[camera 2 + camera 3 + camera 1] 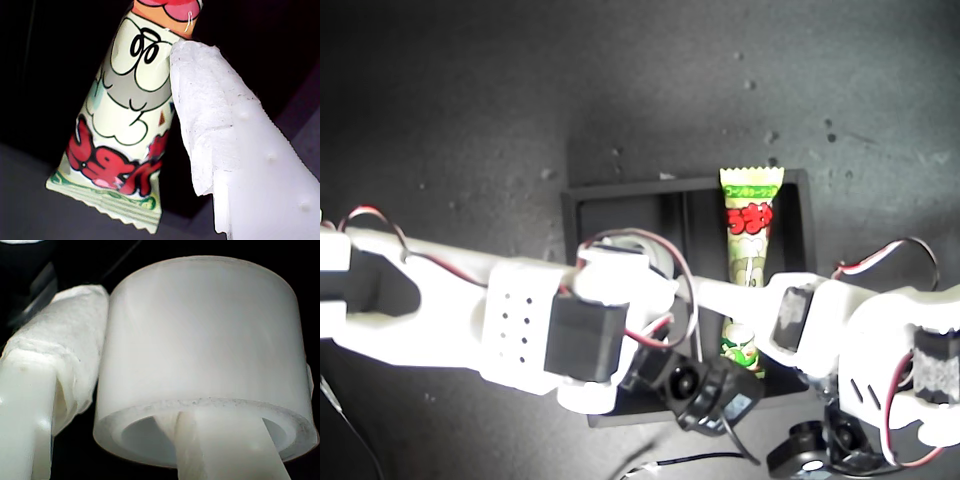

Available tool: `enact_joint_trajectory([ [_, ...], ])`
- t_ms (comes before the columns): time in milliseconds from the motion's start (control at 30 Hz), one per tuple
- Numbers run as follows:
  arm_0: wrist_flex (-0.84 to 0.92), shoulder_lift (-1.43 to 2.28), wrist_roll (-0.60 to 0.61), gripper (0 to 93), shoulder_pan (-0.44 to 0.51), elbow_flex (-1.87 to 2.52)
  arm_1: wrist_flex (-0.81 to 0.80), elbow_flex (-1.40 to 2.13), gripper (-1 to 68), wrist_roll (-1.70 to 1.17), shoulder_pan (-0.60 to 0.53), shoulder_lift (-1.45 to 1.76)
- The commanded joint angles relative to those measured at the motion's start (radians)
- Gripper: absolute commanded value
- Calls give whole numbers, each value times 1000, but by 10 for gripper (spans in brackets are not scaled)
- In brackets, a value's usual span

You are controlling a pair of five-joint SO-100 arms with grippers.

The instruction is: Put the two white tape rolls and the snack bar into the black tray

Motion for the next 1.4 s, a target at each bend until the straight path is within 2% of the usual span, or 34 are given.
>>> enact_joint_trajectory([
  [0,18,92,-21,1,-38,71,9,-52,374,-26,-14,17],
  [300,18,110,5,14,-114,183,43,-267,367,-51,-5,35],
  [600,18,158,63,177,-110,140,43,-347,323,-46,28,55],
  [767,18,307,86,177,-132,176,41,-348,320,-37,55,83],
  [900,18,480,120,170,-170,238,41,-348,309,29,123,199],
  [1000,18,629,132,158,-183,284,43,-348,249,107,181,318],
  [1200,17,999,132,111,-186,508,44,-150,10,356,304,603],
  [1367,-26,1385,112,11,-167,844,44,242,-3,529,393,930],
])
